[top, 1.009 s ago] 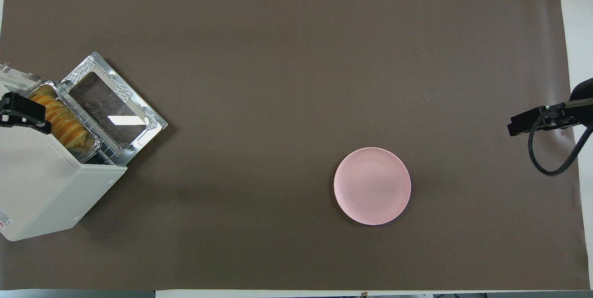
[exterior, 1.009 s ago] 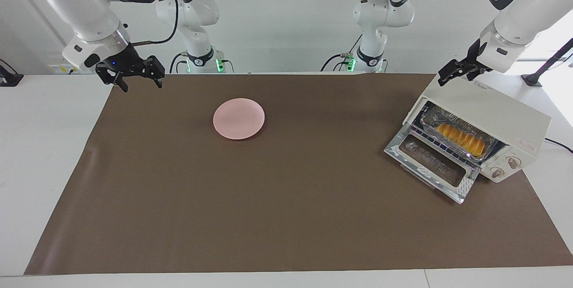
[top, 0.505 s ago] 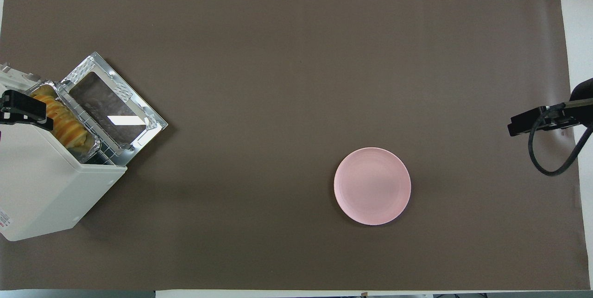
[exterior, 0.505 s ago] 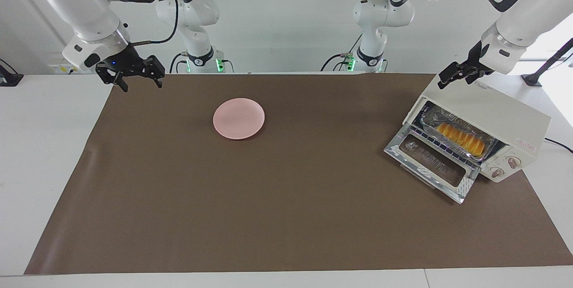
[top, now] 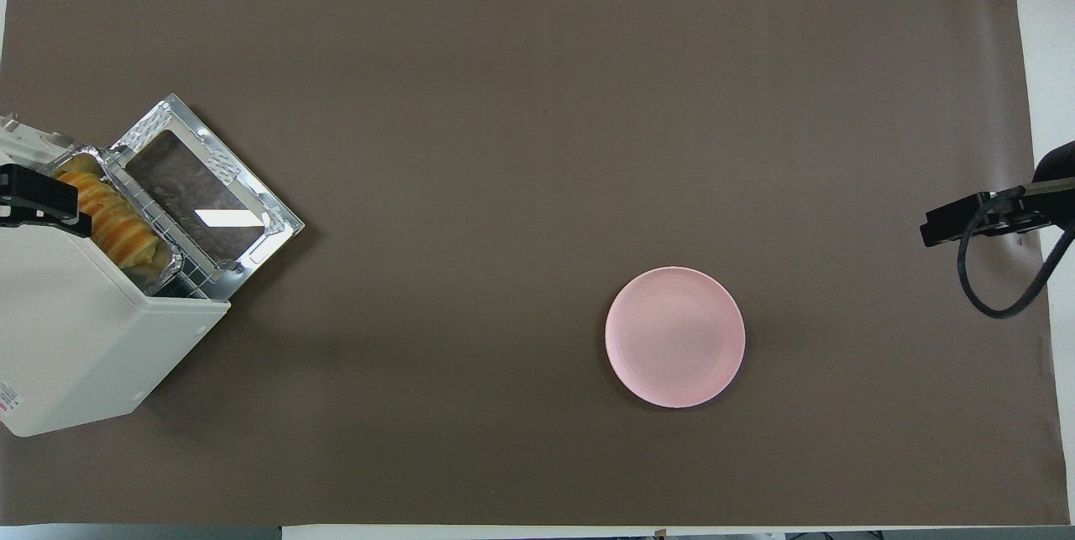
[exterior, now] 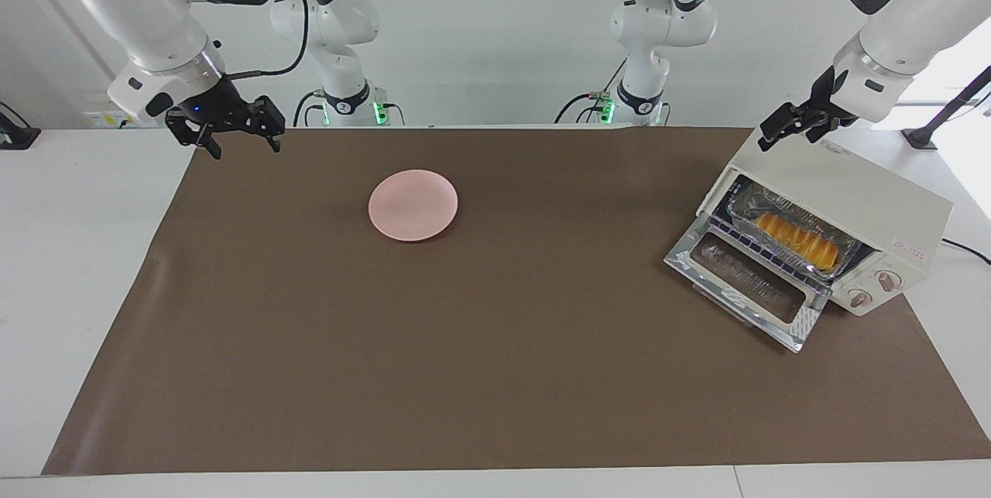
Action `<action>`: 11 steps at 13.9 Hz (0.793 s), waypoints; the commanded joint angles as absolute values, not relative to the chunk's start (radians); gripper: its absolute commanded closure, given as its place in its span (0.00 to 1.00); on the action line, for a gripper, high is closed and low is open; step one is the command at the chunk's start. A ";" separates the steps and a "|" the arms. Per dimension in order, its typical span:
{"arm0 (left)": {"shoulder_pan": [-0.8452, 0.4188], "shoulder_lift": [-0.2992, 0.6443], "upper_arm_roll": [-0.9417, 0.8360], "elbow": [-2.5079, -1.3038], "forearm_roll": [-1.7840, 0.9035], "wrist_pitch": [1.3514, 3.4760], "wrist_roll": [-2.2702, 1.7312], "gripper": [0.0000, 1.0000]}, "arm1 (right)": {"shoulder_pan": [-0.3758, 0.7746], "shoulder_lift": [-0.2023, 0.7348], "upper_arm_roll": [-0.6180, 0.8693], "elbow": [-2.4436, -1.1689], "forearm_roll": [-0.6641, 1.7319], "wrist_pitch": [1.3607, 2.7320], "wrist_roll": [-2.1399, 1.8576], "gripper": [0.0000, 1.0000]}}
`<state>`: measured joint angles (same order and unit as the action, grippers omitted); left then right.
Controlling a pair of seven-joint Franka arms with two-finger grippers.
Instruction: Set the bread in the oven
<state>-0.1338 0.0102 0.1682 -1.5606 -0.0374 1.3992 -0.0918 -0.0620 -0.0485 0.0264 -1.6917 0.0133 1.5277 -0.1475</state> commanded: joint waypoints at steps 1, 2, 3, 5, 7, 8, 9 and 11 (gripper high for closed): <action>-0.115 -0.021 0.149 -1.600 -0.041 1.430 -0.074 0.00 | -0.078 -0.063 0.037 -1.701 0.005 1.516 -0.169 0.00; -0.126 -0.020 0.147 -1.601 -0.040 1.431 -0.078 0.00 | -0.078 -0.063 0.037 -1.701 0.005 1.516 -0.169 0.00; -0.124 -0.020 0.134 -1.600 -0.038 1.434 -0.077 0.00 | -0.078 -0.063 0.037 -1.701 0.005 1.516 -0.169 0.00; -0.115 -0.021 0.089 -1.608 -0.037 1.469 -0.078 0.00 | -0.078 -0.063 0.037 -1.701 0.005 1.517 -0.169 0.00; -0.106 -0.020 0.077 -1.605 -0.037 1.476 -0.078 0.00 | -0.078 -0.063 0.037 -1.701 0.005 1.517 -0.169 0.00; -0.106 -0.020 0.075 -1.605 -0.037 1.476 -0.080 0.00 | -0.078 -0.063 0.037 -1.701 0.005 1.516 -0.169 0.00; -0.104 -0.020 0.075 -1.608 -0.037 1.480 -0.077 0.00 | -0.078 -0.063 0.037 -1.701 0.005 1.517 -0.169 0.00; -0.100 -0.021 0.075 -1.611 -0.037 1.499 -0.074 0.00 | -0.078 -0.063 0.038 -1.701 0.005 1.516 -0.169 0.00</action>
